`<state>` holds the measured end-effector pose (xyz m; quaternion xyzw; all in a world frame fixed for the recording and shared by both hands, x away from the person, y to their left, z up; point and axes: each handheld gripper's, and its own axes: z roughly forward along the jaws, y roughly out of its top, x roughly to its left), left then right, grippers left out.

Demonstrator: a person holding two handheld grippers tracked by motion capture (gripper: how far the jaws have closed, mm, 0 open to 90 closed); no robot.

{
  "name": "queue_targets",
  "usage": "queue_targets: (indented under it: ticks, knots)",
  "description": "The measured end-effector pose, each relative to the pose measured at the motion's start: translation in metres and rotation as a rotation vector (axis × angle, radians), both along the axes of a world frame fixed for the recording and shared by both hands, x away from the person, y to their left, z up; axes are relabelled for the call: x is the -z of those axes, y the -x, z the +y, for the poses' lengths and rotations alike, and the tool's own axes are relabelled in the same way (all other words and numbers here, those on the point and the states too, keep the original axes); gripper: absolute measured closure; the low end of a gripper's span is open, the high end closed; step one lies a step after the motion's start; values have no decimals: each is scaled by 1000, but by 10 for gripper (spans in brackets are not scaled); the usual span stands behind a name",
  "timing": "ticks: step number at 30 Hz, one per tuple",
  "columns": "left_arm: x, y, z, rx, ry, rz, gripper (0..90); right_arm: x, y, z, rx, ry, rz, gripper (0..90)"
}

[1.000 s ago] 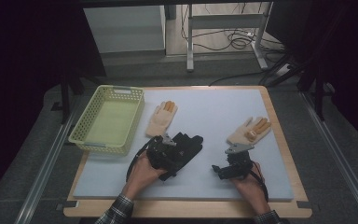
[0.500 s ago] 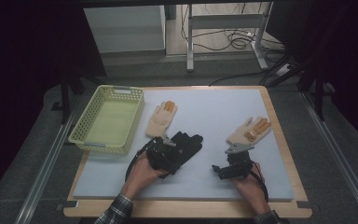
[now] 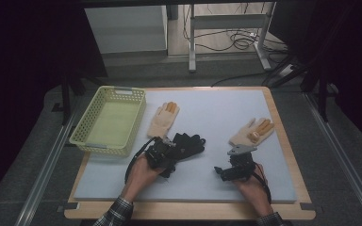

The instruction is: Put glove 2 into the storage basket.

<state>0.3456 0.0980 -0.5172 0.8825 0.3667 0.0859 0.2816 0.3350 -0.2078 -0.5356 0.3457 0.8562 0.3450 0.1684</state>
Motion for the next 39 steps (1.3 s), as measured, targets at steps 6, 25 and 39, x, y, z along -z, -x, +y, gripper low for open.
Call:
queue_targets:
  ticks: [6,25,39]
  knots:
    - [-15,-4,4,-26,21,-41,676,0,0,0,0,0,0,54]
    - [-75,-20,27,-96,33,-90,669,0,0,0,0,0,0,54]
    - [-105,-36,73,-205,31,-112,666,0,0,0,-2,1,-2,54]
